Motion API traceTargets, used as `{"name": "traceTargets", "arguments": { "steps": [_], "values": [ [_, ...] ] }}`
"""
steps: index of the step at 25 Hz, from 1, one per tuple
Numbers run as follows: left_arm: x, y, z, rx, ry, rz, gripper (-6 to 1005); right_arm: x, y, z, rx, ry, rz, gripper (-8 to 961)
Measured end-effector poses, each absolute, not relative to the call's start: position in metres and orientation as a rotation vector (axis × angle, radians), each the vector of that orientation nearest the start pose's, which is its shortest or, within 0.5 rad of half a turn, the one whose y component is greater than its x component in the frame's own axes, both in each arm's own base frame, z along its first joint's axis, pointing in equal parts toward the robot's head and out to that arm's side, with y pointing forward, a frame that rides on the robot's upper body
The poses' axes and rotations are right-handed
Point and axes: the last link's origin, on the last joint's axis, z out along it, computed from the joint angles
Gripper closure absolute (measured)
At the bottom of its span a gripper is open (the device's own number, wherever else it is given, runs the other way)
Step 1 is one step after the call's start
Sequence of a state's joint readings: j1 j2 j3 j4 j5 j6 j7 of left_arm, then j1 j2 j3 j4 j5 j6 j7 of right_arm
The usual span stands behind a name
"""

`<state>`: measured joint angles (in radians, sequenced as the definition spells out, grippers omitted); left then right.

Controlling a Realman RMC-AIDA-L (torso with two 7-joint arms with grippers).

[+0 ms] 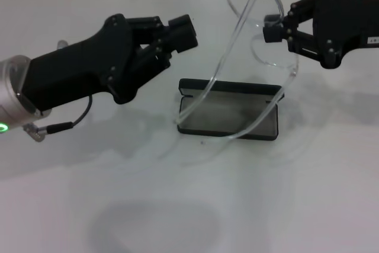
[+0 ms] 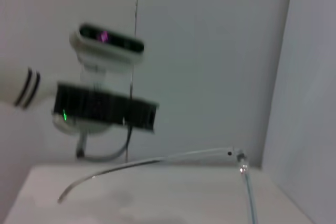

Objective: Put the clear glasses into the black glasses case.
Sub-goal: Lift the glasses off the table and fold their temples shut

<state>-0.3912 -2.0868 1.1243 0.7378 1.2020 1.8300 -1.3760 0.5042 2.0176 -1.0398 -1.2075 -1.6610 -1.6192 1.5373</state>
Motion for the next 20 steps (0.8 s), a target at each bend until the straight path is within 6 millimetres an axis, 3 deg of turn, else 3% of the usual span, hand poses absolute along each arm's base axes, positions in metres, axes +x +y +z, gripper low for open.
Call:
{"name": "traceTargets", "arguments": {
  "steps": [20],
  "values": [
    [-0.169, 0.284, 0.016, -2.700, -0.257, -1.654, 903, 0.146, 0.356, 0.028, -2.861, -0.001, 0.928, 866]
  ]
}}
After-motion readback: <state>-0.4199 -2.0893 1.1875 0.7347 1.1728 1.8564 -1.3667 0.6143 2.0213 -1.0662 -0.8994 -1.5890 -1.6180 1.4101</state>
